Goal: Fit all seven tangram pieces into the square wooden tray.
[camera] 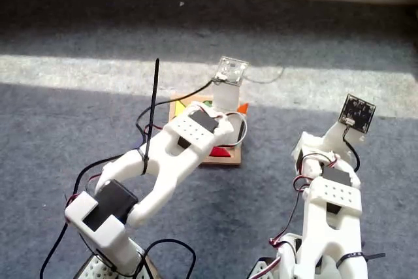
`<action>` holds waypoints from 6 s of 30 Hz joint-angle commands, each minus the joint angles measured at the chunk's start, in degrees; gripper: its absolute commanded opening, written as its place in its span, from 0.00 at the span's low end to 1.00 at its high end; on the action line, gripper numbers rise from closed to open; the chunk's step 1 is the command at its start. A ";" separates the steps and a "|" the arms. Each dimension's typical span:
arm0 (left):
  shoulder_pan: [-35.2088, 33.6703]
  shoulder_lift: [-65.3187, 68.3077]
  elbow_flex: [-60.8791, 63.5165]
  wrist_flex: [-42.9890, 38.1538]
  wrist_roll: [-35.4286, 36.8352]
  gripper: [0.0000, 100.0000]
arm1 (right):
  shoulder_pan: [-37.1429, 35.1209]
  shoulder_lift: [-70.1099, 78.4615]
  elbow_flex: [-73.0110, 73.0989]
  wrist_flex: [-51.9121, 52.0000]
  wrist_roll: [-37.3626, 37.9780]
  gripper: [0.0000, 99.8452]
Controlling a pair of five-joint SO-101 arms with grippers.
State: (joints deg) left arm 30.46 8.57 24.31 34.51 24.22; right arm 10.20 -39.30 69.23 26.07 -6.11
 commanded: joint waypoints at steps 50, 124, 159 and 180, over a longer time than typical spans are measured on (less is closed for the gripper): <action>-30.55 -31.87 12.09 3.60 3.69 0.19 | -21.23 36.26 -41.19 16.84 5.71 0.07; -34.95 -31.87 11.82 3.52 3.69 0.19 | -30.37 55.34 -62.90 36.00 7.74 0.12; -35.12 -31.87 11.56 3.52 3.69 0.19 | -34.07 46.29 -54.99 32.13 10.99 0.05; -35.12 -31.87 12.00 1.49 3.25 0.19 | -36.26 42.59 -54.81 36.79 10.99 0.13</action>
State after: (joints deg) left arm -4.09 -21.23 36.79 37.49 28.26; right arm -25.67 9.05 14.64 61.58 4.35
